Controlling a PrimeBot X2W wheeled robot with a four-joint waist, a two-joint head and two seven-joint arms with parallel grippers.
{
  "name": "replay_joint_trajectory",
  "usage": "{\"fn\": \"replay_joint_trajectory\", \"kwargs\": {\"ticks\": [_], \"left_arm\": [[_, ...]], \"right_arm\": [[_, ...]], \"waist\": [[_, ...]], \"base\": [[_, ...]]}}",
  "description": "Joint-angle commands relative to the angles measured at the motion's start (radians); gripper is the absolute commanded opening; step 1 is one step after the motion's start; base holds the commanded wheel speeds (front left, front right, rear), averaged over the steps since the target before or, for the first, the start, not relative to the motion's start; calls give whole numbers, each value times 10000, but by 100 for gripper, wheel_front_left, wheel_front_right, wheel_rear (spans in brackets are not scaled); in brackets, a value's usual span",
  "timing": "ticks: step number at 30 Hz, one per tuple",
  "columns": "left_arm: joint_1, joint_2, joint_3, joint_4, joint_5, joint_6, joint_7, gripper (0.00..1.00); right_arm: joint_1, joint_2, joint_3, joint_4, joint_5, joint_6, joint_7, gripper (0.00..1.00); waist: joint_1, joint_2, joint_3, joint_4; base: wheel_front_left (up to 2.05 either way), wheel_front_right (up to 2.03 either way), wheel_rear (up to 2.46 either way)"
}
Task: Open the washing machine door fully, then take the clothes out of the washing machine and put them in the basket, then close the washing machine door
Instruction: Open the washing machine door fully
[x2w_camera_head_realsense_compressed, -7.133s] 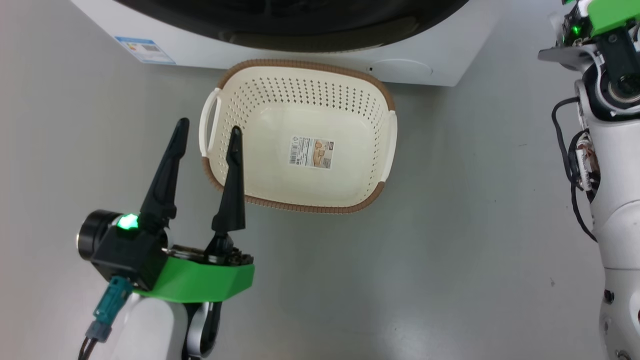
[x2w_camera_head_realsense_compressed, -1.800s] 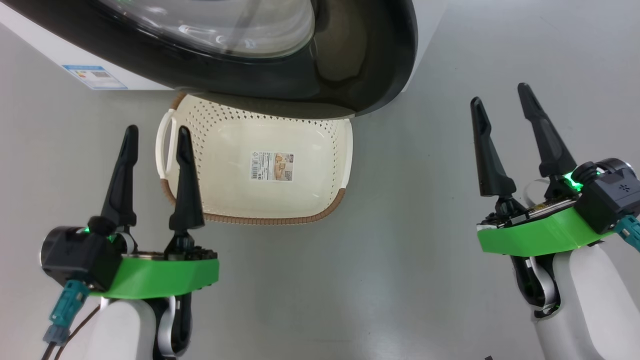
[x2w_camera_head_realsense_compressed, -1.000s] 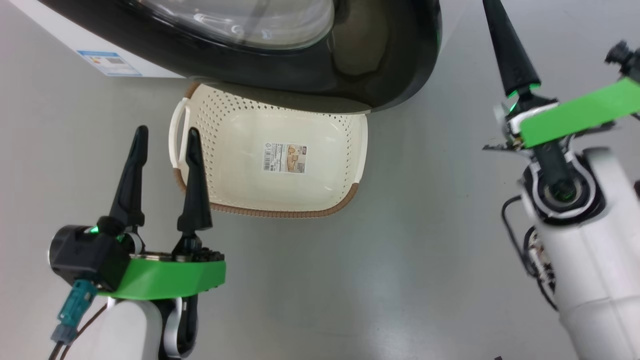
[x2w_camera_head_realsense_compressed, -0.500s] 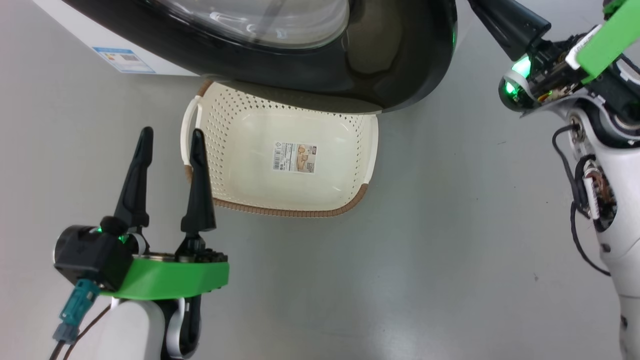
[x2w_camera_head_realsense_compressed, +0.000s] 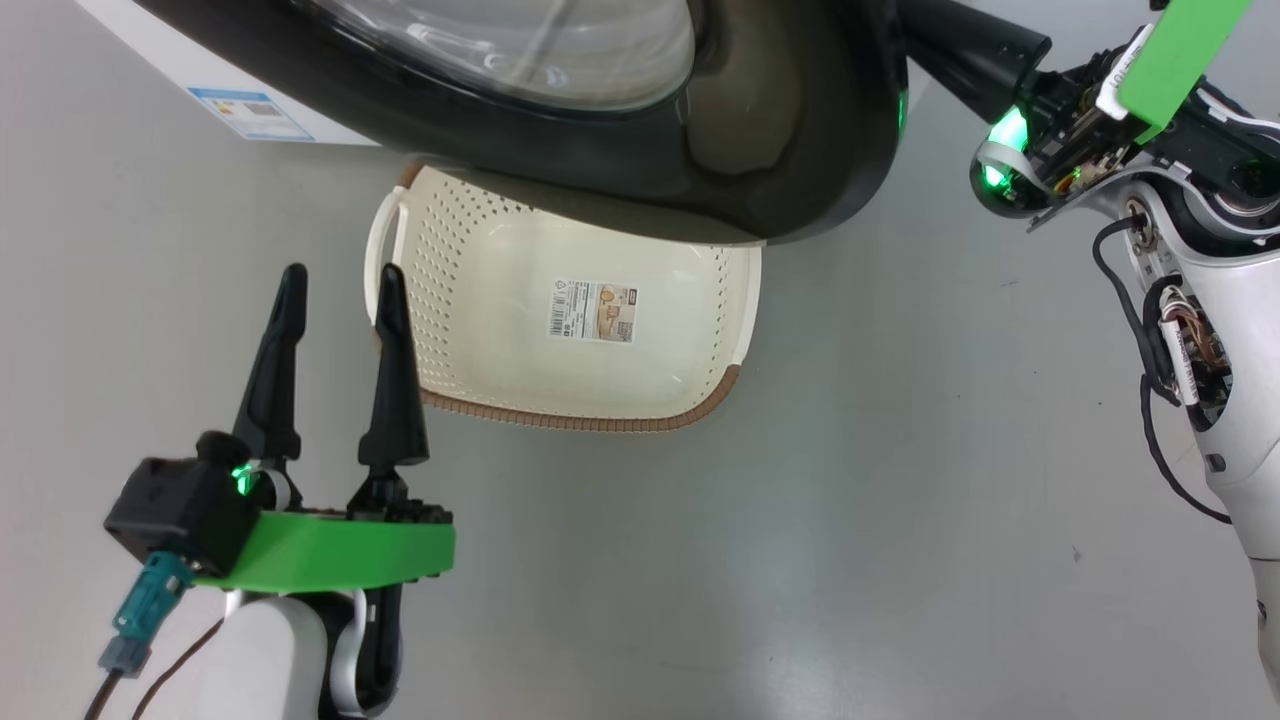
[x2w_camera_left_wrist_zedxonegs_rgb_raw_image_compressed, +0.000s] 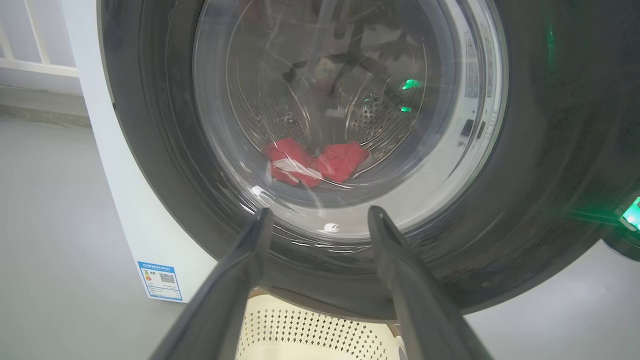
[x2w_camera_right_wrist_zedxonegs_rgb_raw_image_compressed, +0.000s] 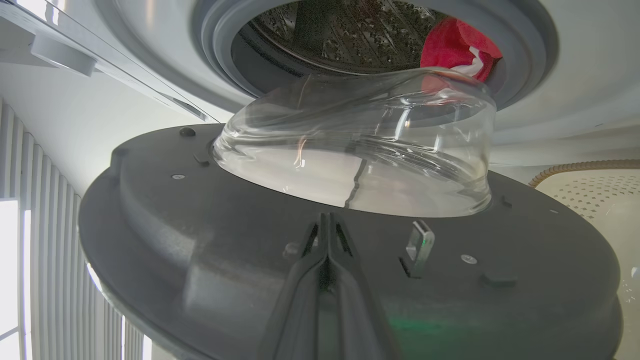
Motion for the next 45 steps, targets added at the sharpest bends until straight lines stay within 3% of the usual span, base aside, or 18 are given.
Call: {"fn": "replay_joint_trajectory", "kwargs": {"ticks": [1, 21, 34, 45], "left_arm": [[-3, 175, 334, -195, -4, -7, -48, 100], [392, 175, 301, 72, -39, 130, -48, 100], [1099, 175, 260, 342, -88, 316, -48, 100], [1608, 175, 130, 792, -60, 356, -48, 100]], "right_arm": [[-124, 162, 120, -271, 89, 77, 110, 0], [932, 235, 1226, -446, 266, 77, 361, 0], [1893, 615, 2027, -65, 372, 77, 585, 0], [2937, 1034, 2108, 85, 656, 77, 558, 0]], "waist": [[0, -1, -15, 7], [0, -1, -1127, 266], [0, -1, -2308, 706], [0, -1, -3330, 1245]], "base": [[0, 0, 0], [0, 0, 0], [0, 0, 0], [0, 0, 0]]}}
